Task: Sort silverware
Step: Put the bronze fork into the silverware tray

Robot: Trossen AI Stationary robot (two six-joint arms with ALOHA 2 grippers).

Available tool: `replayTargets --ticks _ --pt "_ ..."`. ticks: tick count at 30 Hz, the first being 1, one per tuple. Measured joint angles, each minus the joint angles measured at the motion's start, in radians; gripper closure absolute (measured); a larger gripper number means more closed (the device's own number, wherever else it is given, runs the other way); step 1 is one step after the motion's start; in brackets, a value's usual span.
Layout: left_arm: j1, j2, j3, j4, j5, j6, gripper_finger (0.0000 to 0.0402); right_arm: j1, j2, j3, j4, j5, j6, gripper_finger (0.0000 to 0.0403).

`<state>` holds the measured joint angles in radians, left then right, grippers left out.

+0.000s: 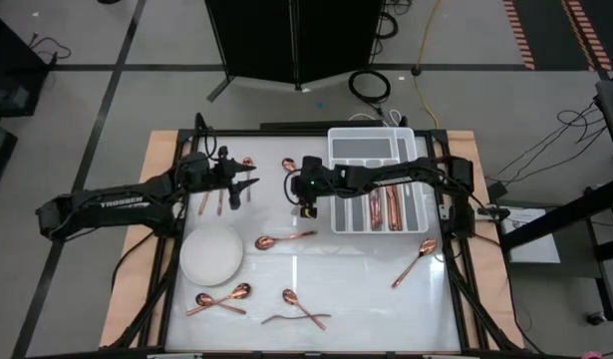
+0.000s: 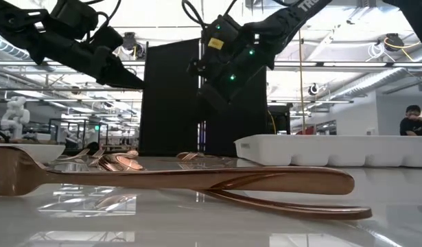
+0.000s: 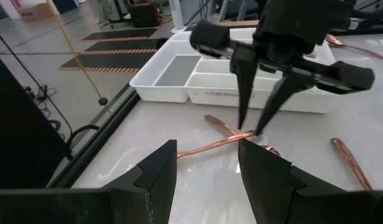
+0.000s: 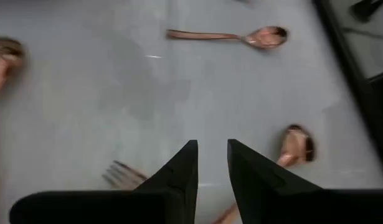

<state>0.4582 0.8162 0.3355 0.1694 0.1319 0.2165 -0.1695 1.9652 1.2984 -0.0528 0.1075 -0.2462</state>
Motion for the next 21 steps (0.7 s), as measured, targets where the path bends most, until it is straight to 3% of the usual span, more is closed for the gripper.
replayTargets --ticks 12,21 --pt "0.003 0.0 0.0 -0.03 0.022 0.003 0.023 0.057 0.001 0.0 -0.131 0.057 0.017 0.0326" --pt "0.002 0.0 0.0 -0.021 0.042 -0.017 0.023 0.098 0.045 0.0 -0.131 0.16 -0.07 0.0326"
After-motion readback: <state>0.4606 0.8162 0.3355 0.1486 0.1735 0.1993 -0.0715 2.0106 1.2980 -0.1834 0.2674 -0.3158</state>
